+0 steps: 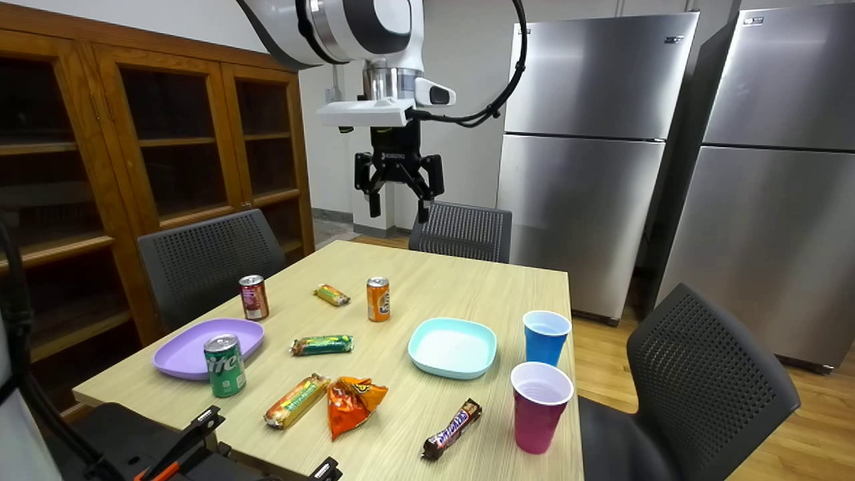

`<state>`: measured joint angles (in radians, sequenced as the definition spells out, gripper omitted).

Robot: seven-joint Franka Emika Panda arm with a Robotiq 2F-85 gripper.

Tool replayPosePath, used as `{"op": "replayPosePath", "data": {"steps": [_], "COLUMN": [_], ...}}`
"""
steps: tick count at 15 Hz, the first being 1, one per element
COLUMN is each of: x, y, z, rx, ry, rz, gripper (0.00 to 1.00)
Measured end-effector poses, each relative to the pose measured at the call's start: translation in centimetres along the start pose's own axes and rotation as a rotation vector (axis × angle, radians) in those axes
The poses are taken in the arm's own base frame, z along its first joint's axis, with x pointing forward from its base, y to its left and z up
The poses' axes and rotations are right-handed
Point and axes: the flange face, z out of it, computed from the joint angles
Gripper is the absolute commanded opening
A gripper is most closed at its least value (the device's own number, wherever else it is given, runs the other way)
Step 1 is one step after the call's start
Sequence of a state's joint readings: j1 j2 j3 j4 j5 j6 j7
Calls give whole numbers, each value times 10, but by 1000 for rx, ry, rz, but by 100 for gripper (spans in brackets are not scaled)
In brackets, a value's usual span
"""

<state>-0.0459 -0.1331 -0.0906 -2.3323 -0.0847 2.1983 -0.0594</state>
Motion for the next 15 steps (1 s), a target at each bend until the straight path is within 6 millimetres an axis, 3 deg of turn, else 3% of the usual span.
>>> {"op": "replayPosePath", "data": {"steps": [15], "x": [-33], "y": [32], "z": [54], "rx": [-7], "ry": [-85], "rz": [66], "gripper": [100]}}
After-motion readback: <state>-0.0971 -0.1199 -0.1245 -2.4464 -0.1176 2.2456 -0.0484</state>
